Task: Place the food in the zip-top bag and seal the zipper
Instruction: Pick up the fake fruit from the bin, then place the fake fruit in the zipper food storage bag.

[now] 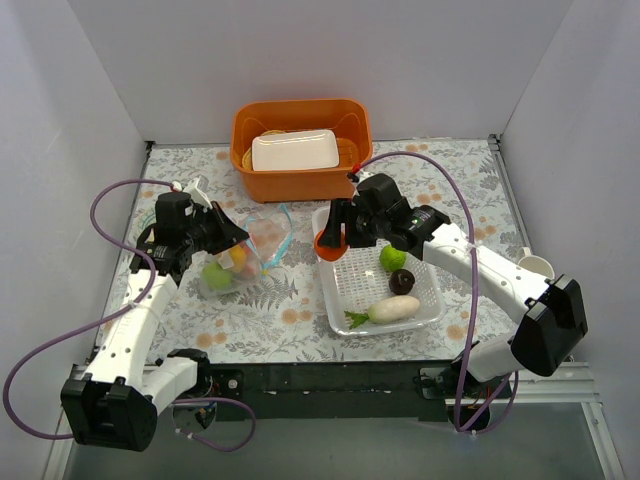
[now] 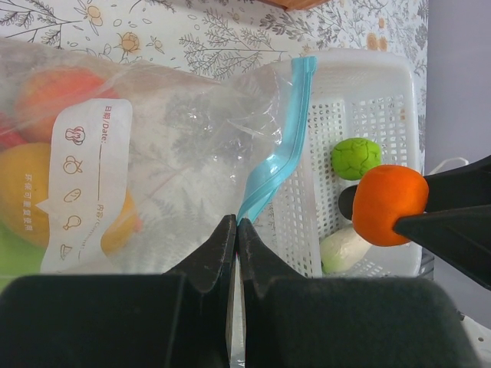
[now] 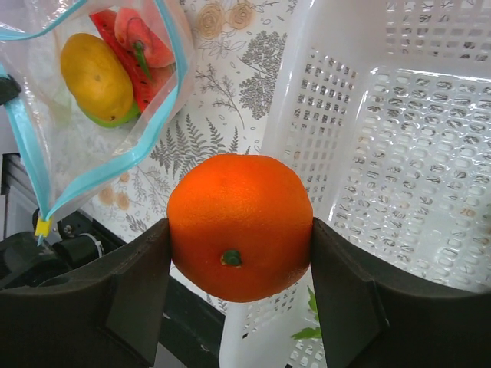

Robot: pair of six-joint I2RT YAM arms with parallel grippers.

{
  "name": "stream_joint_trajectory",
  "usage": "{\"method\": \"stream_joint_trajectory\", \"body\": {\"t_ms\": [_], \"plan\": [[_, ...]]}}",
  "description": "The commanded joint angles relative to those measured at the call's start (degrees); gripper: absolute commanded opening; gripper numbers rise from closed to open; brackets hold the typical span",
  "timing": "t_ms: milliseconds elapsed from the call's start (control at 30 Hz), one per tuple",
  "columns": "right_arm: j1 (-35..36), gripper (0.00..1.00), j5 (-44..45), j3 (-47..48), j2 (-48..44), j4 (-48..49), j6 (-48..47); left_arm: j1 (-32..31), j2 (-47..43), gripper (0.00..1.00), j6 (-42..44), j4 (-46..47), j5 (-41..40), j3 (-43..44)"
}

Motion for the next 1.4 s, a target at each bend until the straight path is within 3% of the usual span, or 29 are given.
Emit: {"method": "stream_joint_trajectory", "body": {"t_ms": [0, 533, 1167, 1267, 1367], "plan": [[0.0, 0.26, -2.8, 1.3, -1.1, 3.9, 1.5, 0.2, 0.4, 0.0, 1.8, 0.0, 0.7, 0.7], [1.4, 0.27, -6.0, 3.4, 0.1, 11.0, 4.0, 0.2, -1.0, 0.0, 0.6, 1.3, 2.3, -1.6], [8.6, 0.28, -9.0, 19.2, 21.3, 13.0, 3.9, 0.2, -2.3, 0.0, -0.3, 0.9, 3.7, -0.9], [9.1, 0.3, -9.1, 22.0, 23.1, 12.8, 3.2, 0.2, -2.9, 0.0, -0.5, 0.6, 3.6, -0.4], [9.3, 0.39, -8.4, 24.7, 24.7, 11.6, 2.1, 0.2, -3.2, 0.0, -0.7, 0.2, 3.5, 0.3]]}}
